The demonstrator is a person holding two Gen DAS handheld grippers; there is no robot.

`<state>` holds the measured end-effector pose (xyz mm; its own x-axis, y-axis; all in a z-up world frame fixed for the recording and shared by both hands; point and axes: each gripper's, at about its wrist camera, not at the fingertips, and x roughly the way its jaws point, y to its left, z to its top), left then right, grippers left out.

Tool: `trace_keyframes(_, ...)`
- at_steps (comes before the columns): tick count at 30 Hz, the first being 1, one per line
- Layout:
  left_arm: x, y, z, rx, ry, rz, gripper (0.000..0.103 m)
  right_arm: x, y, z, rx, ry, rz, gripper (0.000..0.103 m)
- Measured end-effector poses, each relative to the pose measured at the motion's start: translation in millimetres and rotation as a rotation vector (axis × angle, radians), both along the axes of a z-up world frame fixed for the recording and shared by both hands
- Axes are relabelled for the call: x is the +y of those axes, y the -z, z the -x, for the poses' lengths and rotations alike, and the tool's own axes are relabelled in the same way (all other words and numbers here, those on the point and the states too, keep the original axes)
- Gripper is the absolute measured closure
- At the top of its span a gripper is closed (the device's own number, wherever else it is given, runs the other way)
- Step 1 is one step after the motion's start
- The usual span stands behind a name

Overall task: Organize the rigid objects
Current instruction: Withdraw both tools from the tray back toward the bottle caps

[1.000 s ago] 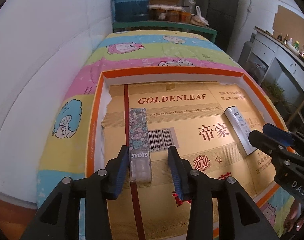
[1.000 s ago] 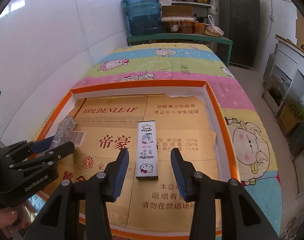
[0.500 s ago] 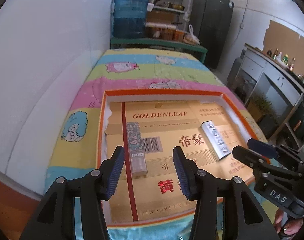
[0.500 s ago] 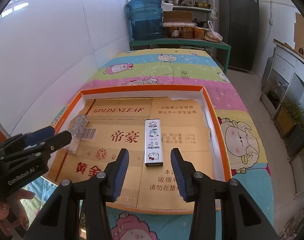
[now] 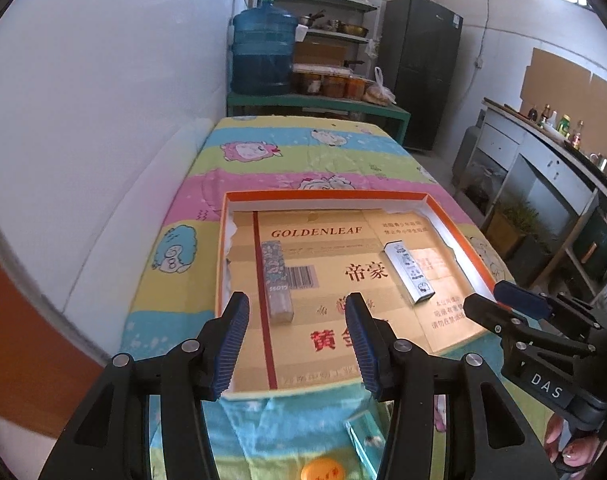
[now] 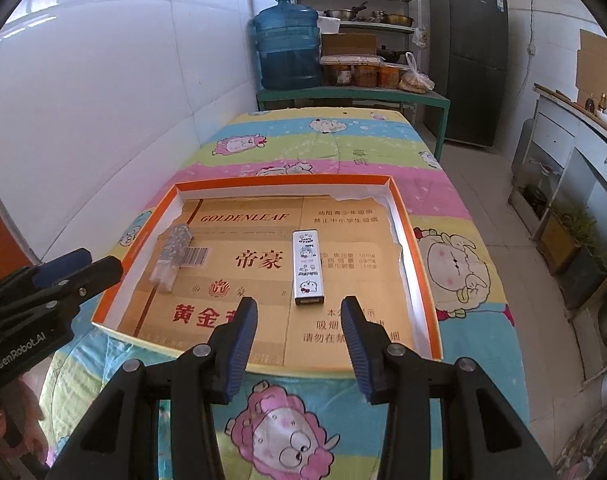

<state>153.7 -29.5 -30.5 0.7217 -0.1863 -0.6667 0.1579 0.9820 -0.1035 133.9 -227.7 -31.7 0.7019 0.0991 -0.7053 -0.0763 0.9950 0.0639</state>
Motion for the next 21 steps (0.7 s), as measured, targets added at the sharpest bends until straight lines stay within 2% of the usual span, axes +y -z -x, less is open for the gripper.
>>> trace_keyframes(21, 14, -23, 71, -0.039, -0.007, 0.019, 0.051, 10, -20, 58, -0.039, -0.001, 0.014, 0.060)
